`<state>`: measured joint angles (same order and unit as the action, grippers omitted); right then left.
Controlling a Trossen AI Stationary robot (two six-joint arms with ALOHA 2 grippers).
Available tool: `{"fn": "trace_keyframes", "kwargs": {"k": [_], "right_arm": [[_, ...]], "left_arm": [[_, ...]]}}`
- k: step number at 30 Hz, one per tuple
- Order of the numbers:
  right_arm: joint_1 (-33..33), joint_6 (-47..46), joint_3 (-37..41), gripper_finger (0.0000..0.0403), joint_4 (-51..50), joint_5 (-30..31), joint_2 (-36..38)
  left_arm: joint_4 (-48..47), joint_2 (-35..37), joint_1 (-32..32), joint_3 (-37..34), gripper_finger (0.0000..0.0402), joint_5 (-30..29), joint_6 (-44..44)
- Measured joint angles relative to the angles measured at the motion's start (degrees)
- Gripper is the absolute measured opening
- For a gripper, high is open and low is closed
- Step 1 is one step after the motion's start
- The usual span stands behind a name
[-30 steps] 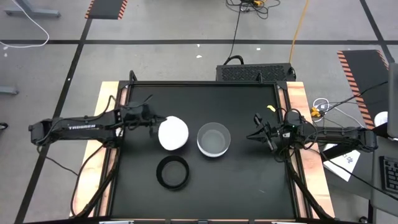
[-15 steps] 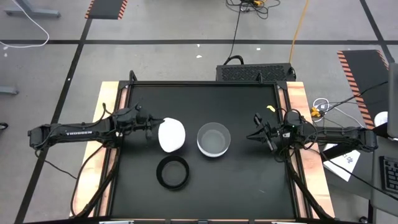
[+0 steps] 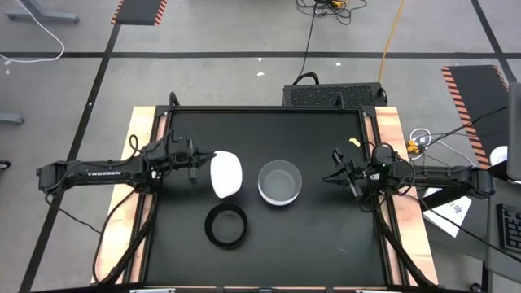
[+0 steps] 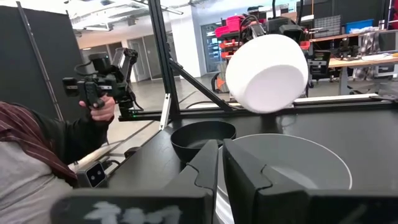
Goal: Nest bowls inside each other
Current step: Stack the white bowl into the gray bowl
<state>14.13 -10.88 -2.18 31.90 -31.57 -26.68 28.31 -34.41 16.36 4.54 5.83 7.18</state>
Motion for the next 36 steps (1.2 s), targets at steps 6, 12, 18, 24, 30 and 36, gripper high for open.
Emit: {"fn": "trace_keyframes", "kwargs": {"k": [6, 12, 18, 24, 30, 36], "right_arm": [[0.0, 1.1, 0.0, 0.0018, 0.0, 0.0, 0.0], [0.0, 1.3, 0.0, 0.0018, 0.5, 0.0, 0.0], [0.0, 1.2, 0.0, 0.0018, 0.6, 0.0, 0.0], [0.0, 1.3, 0.0, 0.0018, 0.4, 0.0, 0.0], [0.0, 1.1, 0.0, 0.0018, 0.4, 0.0, 0.0], [0.0, 1.1, 0.0, 0.0018, 0.5, 0.0, 0.0]], "left_arm": [[3.9, -3.3, 0.0, 0.0, 0.0, 0.2, 0.0], [13.6, -10.8, 0.0, 0.8, 0.0, 1.7, -0.7], [13.5, -18.6, 0.0, 8.0, 0.0, 3.9, -2.1], [11.9, -29.4, 0.0, 18.0, 0.0, 8.8, -4.1], [9.6, -39.7, 0.3, 27.8, 0.0, 12.7, -5.6], [0.5, -47.8, 1.2, 39.1, 0.0, 15.6, -5.6]]}}
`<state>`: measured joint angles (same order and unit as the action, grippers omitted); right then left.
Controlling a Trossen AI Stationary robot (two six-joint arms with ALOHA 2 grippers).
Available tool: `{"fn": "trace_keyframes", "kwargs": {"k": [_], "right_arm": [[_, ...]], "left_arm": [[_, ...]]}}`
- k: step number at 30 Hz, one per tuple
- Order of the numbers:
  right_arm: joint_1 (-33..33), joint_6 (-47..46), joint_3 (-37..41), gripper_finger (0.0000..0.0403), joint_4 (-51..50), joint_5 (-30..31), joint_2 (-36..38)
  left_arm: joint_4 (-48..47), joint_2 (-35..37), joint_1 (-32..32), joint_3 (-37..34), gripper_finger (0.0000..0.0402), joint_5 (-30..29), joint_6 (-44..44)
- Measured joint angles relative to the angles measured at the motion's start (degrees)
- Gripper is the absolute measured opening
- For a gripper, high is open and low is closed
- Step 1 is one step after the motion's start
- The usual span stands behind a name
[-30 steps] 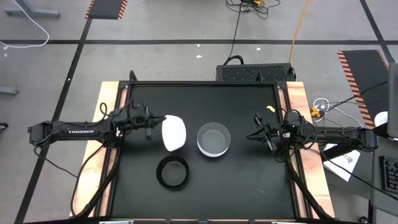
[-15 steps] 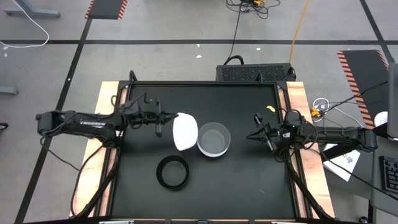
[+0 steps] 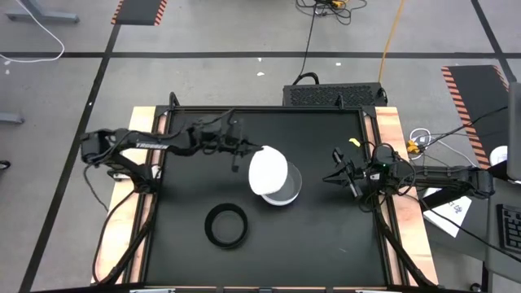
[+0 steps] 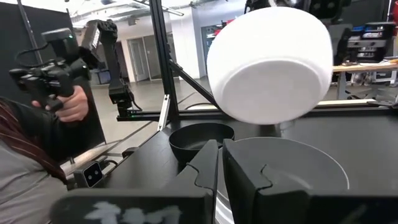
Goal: Nest bowls inside each other
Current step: Stack the white bowl into the gray bowl
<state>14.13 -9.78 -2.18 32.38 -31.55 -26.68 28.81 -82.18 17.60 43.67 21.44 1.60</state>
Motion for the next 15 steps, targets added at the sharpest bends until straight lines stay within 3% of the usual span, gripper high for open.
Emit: {"fn": "trace_keyframes", "kwargs": {"k": [15], "right_arm": [[0.0, 1.5, 0.0, 0.0018, 0.4, 0.0, 0.0]], "left_arm": [[-28.8, -13.0, 0.4, 24.7, 0.0, 2.7, -6.0]]}}
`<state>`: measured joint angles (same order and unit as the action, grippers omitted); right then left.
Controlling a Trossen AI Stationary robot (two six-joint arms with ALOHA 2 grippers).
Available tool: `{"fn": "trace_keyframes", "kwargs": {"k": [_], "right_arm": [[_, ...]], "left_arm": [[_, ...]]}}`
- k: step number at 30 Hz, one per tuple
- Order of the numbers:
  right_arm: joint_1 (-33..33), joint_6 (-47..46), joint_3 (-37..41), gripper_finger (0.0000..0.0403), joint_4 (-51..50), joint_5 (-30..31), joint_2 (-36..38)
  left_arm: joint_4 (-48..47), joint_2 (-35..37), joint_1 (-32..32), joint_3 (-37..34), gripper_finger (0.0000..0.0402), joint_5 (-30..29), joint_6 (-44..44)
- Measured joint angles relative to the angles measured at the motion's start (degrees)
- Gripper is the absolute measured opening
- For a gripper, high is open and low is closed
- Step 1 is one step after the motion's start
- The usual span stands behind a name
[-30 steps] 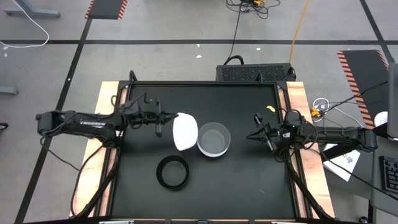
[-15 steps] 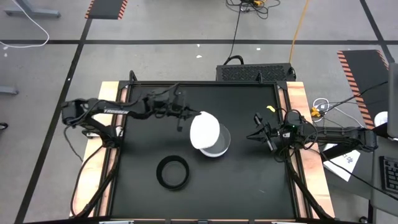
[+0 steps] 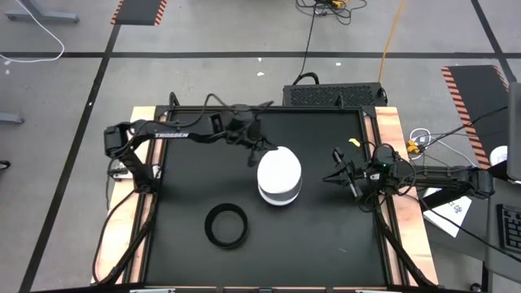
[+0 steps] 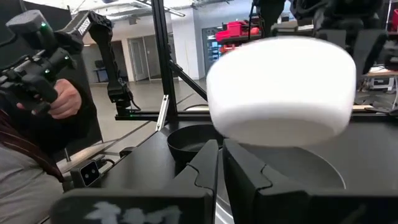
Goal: Nest bowls inside each other
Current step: Stack the white bowl into the gray bowl
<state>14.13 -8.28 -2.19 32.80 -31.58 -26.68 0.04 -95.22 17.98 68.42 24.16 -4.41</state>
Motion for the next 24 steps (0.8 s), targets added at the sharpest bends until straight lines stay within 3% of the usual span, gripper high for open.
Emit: {"fn": "trace_keyframes", "kwargs": {"k": [9, 24], "right_arm": [[0.0, 0.1, 0.0, 0.0018, 0.4, -2.8, 0.1], [0.0, 1.0, 1.4, 0.0018, 3.3, -4.5, 3.5]], "left_arm": [[-11.8, -6.0, 0.0, 8.9, 0.0, 0.0, -1.6], [-18.3, -6.0, 0.0, 9.1, 0.0, 0.0, -2.8]]}}
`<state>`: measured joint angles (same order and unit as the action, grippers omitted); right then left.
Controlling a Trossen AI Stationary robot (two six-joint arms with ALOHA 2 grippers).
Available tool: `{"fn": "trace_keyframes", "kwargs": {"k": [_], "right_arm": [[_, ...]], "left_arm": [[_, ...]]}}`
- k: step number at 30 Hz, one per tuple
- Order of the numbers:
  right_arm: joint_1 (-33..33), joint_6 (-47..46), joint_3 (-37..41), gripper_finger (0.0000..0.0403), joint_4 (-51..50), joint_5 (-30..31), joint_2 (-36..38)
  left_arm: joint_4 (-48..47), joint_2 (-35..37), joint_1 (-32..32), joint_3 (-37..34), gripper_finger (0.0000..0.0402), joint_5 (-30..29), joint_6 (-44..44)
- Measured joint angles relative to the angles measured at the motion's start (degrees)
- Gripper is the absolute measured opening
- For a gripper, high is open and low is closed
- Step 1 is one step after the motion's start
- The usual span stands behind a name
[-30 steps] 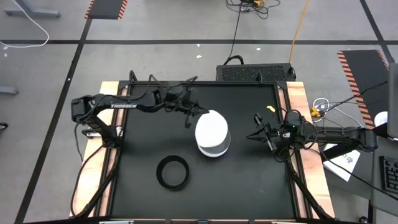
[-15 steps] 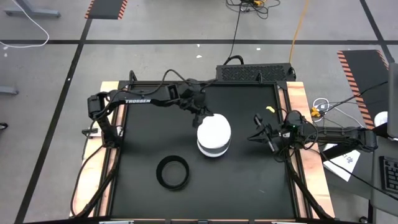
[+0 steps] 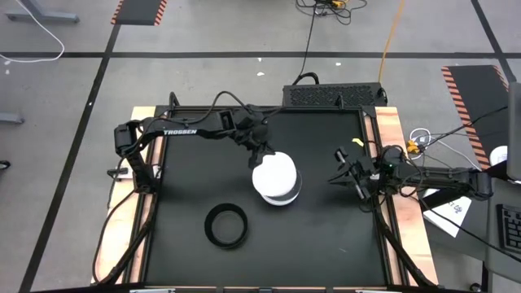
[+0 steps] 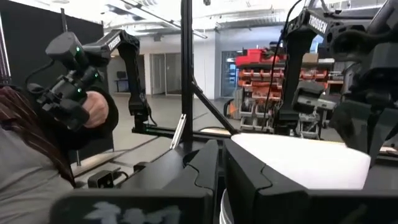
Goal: Nest bowls inside each other
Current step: Stack the white bowl into the gray bowl
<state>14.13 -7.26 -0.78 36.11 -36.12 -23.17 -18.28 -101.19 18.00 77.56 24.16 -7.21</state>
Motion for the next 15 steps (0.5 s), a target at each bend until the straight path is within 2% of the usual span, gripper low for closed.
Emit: {"fn": "trace_keyframes", "kwargs": {"k": [15], "right_arm": [[0.0, -1.5, 0.0, 0.0018, -0.5, 0.0, 0.8]], "left_arm": [[-2.0, -0.9, 0.0, 0.0, 0.0, -0.3, 0.9]]}}
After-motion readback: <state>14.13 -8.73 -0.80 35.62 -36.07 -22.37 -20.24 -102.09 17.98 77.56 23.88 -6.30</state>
